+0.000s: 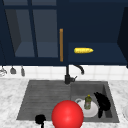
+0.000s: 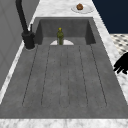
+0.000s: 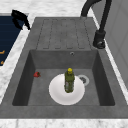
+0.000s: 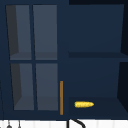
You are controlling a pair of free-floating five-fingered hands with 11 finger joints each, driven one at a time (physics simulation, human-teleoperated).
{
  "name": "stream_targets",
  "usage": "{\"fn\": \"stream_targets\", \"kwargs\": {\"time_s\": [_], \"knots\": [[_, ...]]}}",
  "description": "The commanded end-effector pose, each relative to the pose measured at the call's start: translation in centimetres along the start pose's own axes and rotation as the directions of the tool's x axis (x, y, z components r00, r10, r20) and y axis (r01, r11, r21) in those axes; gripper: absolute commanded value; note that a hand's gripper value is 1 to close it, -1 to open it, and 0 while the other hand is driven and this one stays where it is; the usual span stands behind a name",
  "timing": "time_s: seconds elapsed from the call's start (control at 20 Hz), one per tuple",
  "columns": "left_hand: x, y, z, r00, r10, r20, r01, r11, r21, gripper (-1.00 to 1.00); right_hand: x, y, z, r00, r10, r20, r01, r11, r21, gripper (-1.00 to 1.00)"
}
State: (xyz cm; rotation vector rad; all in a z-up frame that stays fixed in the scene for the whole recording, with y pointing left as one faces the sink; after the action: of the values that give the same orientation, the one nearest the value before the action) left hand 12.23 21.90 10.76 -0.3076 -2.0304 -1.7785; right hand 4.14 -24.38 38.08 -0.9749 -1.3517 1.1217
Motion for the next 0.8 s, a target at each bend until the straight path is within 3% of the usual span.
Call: {"fn": "stream_targets", "kwargs": {"time_s": [0.0,0.25,0.75], "knots": [[0.0,0.0,0.0,1.0000,0.000,0.000,0.000,1.0000,0.000,0.00,1.8,-1.9,2.2,1.000,-0.001,-0.011,0.001,1.000,0.011,-1.00],[0.0,0.0,0.0,1.0000,0.000,0.000,0.000,1.0000,0.000,0.00,4.8,-5.2,4.7,1.000,0.004,-0.020,-0.004,1.000,0.001,-1.00],[0.0,0.0,0.0,1.0000,0.000,0.000,0.000,1.0000,0.000,0.00,11.3,-11.7,4.7,0.997,0.027,-0.077,-0.027,1.000,-0.003,-1.00]]}}
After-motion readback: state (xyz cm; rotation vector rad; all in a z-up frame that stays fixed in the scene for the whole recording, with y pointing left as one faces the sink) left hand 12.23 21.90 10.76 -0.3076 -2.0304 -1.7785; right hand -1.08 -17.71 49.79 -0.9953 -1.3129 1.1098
